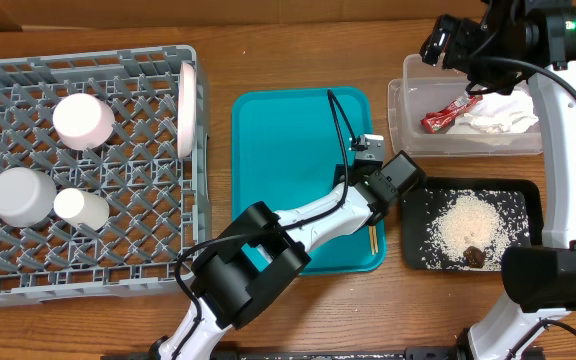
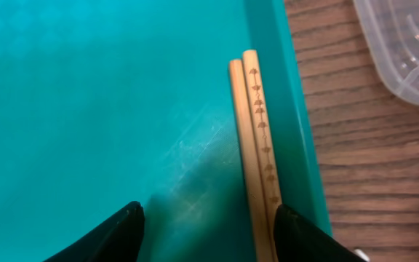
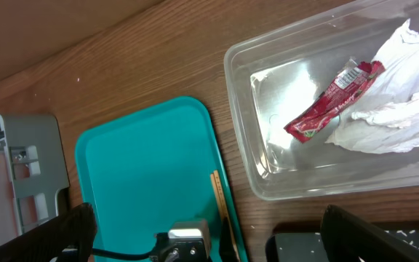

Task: Sort waste into correct bins and load items into the dishwasher
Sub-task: 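Lower the left gripper and grasp one wooden chopstick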

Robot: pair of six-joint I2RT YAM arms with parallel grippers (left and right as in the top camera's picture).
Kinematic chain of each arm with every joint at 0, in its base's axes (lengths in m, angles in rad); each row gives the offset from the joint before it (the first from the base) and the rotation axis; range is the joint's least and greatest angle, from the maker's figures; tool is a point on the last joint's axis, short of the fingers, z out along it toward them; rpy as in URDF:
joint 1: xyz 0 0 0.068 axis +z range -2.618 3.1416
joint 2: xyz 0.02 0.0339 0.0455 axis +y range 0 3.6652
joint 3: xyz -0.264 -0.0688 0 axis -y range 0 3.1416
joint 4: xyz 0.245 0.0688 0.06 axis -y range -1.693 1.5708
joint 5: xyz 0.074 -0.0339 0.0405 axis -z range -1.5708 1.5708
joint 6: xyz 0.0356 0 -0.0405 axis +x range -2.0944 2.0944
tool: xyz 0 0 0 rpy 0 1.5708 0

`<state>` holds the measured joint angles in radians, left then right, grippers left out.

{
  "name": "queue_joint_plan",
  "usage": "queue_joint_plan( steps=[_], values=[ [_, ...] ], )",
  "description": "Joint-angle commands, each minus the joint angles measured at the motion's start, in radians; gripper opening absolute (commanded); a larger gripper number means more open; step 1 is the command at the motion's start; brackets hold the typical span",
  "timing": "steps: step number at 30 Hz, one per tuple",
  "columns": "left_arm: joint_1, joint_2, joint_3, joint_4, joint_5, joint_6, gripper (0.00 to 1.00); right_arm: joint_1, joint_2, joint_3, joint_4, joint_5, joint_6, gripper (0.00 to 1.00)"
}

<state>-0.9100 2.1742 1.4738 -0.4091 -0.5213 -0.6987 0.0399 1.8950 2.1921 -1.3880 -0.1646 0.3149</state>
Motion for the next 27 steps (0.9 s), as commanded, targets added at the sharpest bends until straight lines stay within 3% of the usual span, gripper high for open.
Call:
queue_joint_plan(
  steps=[1,8,17,21,24,27],
  values=[
    [0.001,0.014,-0.007,0.011,-0.029,0.018,0.58,-0.003,-0.019,0.006,0.003,0.007,0.006,1.00],
    [0.002,0.014,-0.009,-0.005,-0.028,0.011,0.52,-0.003,-0.019,0.006,0.003,0.007,0.006,1.00],
    [0.013,0.072,-0.018,0.052,0.024,0.011,0.53,-0.003,-0.019,0.006,0.003,0.007,0.006,1.00],
    [0.016,0.075,-0.018,0.053,0.024,0.011,0.47,-0.003,-0.019,0.006,0.003,0.007,0.006,1.00],
    [0.017,0.075,-0.018,0.051,0.081,0.011,0.35,-0.003,-0.019,0.006,0.003,0.007,0.006,1.00],
    [0.020,0.074,-0.017,0.056,0.113,0.011,0.35,-0.003,-0.019,0.006,0.003,0.007,0.006,1.00]
  ],
)
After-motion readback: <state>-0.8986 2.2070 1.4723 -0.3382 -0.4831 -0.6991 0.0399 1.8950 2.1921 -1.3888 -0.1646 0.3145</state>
